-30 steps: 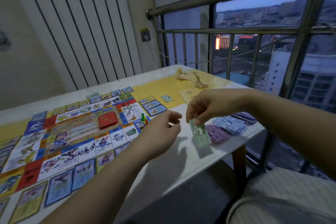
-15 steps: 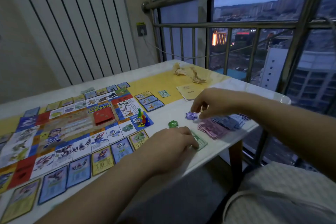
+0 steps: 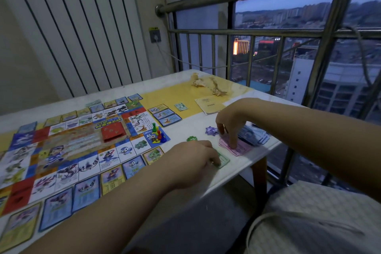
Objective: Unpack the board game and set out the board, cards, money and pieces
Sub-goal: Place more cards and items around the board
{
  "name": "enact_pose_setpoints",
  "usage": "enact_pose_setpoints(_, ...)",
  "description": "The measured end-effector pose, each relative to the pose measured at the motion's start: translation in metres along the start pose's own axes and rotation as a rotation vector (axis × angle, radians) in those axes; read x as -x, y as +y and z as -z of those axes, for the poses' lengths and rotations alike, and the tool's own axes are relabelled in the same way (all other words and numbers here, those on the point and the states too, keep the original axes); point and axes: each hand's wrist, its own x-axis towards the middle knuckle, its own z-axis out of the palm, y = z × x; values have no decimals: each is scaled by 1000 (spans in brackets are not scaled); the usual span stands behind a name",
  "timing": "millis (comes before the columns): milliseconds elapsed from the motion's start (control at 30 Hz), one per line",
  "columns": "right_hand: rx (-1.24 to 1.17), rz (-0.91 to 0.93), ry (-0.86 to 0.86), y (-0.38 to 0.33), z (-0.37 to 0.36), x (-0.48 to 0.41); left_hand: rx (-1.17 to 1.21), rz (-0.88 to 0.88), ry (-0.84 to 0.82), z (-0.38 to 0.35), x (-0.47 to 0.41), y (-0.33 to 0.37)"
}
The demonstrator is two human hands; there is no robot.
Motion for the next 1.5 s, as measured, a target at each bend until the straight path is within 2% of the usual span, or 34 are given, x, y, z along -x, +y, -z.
enact_pose_setpoints(300,25,4,-57,-4,6,-6,-3,-14,25,-2,0,0)
enact_pose_setpoints(600,37,43,-9,-3,3,-4,-4,-12,32,-3,0,0)
enact_pose_setpoints(900,84,104,-33,-4,2,-6,-6,-1,22,-2,0,0)
enact_pose_setpoints(1500,76,100,-5,1,2,-6,-11,5,11,-2,-2,0)
